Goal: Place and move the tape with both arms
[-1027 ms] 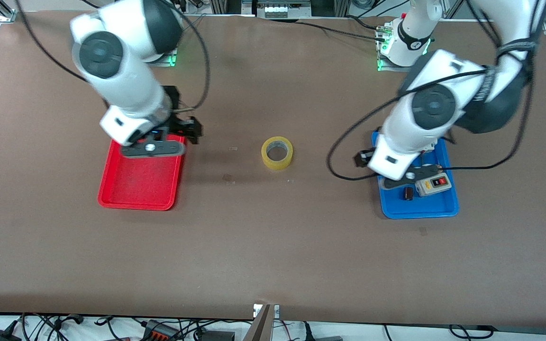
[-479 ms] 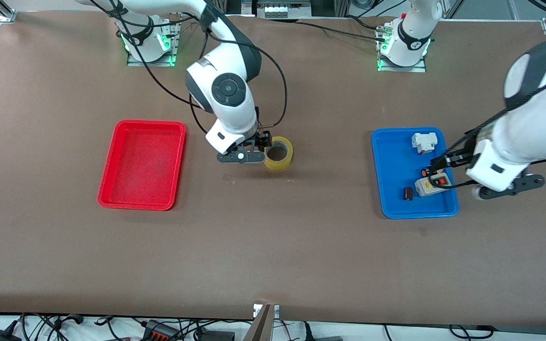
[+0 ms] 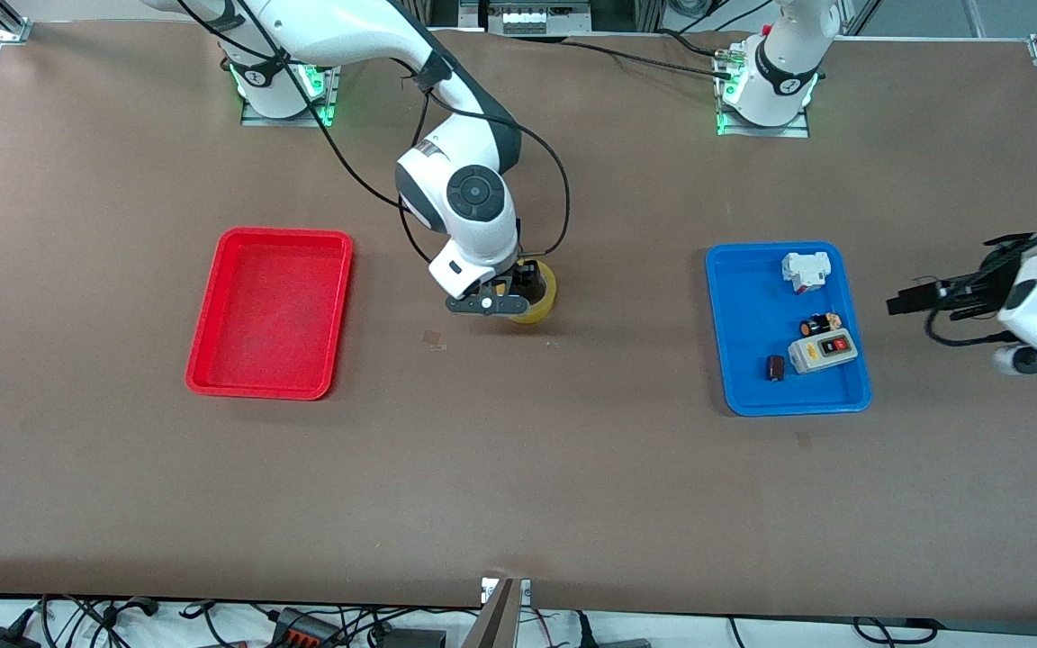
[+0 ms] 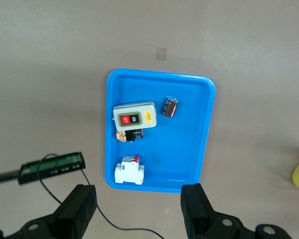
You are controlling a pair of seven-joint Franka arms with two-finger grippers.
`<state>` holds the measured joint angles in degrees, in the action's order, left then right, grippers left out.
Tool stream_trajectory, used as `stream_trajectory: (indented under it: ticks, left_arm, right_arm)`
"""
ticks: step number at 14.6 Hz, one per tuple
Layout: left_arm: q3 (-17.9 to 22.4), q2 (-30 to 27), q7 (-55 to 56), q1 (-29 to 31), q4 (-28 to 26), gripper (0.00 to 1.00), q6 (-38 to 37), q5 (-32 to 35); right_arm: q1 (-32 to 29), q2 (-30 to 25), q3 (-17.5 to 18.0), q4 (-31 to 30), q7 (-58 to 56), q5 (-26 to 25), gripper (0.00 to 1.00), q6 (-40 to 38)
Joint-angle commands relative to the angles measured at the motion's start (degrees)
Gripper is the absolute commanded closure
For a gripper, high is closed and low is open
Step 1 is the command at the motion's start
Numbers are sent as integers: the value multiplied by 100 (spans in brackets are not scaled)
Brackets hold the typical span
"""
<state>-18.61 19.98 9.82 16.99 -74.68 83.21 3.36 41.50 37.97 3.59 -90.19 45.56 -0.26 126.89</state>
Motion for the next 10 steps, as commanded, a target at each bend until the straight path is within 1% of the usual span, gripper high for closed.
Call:
stream_trajectory:
  ticks: [1, 3, 4, 5, 8, 9, 10]
  left_arm:
    - [1111, -397, -559, -756, -82, 0, -138, -379]
    - [1761, -634, -551, -1318, -143, 0, -208, -388]
    - [1973, -783, -560, -1521, -248, 0, -226, -397]
    - [2036, -968, -560, -1584, -371, 0, -235, -432]
    - [2037, -1337, -507, -1593, -696, 0, -156, -669]
    - [2037, -1399, -525, -1593, -828, 0, 1, -783]
    - [2037, -1452, -525, -1576, -1064, 0, 325, -914]
  right_arm:
    - [156, 113, -86, -95, 146, -35, 2, 273]
    - [183, 158, -95, -174, 181, -35, 2, 380]
    - [183, 158, -95, -209, 217, -35, 2, 398]
    - [183, 158, -95, -227, 208, -35, 2, 406]
    - [183, 263, -95, -253, 208, -44, 3, 555]
    - [175, 316, -95, -253, 208, -44, 3, 617]
    - [174, 316, -95, -253, 208, -44, 4, 652]
